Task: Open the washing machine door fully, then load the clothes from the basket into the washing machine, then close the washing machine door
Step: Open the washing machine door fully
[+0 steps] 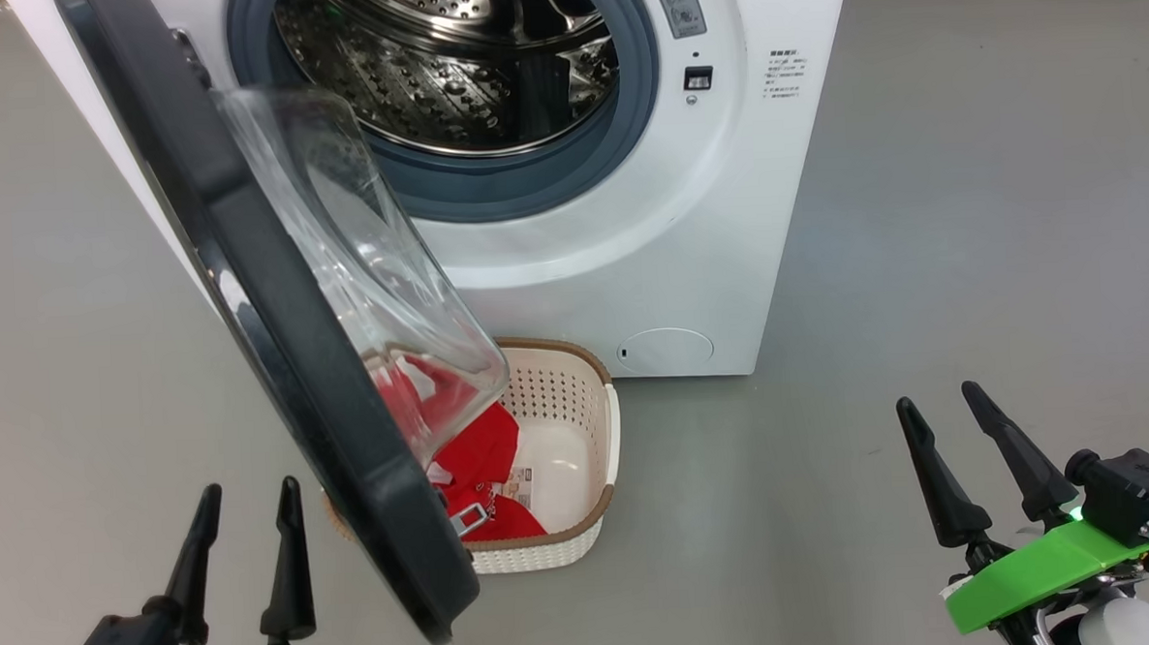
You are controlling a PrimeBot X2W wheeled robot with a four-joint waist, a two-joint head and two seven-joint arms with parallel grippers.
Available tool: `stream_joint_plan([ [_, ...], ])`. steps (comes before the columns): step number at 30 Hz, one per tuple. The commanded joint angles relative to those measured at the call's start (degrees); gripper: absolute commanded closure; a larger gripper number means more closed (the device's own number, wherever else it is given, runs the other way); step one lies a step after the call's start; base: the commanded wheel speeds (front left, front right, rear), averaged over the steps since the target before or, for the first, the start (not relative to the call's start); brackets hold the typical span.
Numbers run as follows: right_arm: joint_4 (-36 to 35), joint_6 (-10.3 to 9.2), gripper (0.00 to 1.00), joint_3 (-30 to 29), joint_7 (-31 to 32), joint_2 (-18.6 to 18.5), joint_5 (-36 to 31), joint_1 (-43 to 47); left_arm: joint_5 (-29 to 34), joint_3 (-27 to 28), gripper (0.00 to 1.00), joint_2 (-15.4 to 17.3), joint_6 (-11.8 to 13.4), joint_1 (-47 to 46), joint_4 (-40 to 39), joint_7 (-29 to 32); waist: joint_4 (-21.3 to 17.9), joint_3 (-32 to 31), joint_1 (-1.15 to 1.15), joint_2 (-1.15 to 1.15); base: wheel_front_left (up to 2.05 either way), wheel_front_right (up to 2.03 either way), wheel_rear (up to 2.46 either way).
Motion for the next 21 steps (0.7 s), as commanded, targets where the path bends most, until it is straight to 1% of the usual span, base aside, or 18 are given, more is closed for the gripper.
stream_joint_plan([
  [1,-1.13,0.09,0.00,1.19,-0.69,-0.44,-0.43,-0.03,0.32,1.81,0.00,0.95,0.16,-1.13,-1.09,-0.31,0.01,-0.14,0.00,0.00,0.00,0.00,0.00],
  [15,-0.52,0.09,0.00,1.51,-0.69,-0.48,-0.26,0.04,0.12,1.80,0.00,0.95,0.02,-1.22,-0.80,-0.31,0.43,-0.35,0.00,0.00,0.00,0.00,0.00],
  [16,-0.50,0.09,0.00,1.54,-0.69,-0.48,-0.23,0.02,0.11,1.86,0.03,0.95,0.01,-1.26,-0.90,-0.31,0.45,-0.33,0.00,0.00,0.00,0.00,0.00],
  [17,-0.46,0.09,0.00,1.57,-0.69,-0.44,-0.11,-0.01,0.11,1.91,0.22,0.95,0.00,-1.28,-0.95,-0.31,0.45,-0.30,0.00,0.00,0.00,0.00,0.00],
  [18,-0.43,0.09,0.00,1.58,-0.69,-0.38,0.05,-0.05,0.10,1.95,0.51,0.95,0.00,-1.28,-0.98,-0.31,0.45,-0.29,0.00,0.00,0.00,0.00,0.00],
  [20,-0.34,0.09,0.00,1.66,-0.69,-0.34,0.19,-0.12,0.08,2.04,0.85,0.95,-0.02,-1.29,-1.01,-0.31,0.45,-0.37,0.00,0.00,0.00,0.00,0.00],
  [21,-0.32,0.09,0.00,1.69,-0.69,-0.34,0.22,-0.14,-0.26,2.06,1.00,0.95,-0.03,-1.35,-1.15,-0.31,0.46,-0.40,0.00,0.00,0.00,0.00,0.00],
])
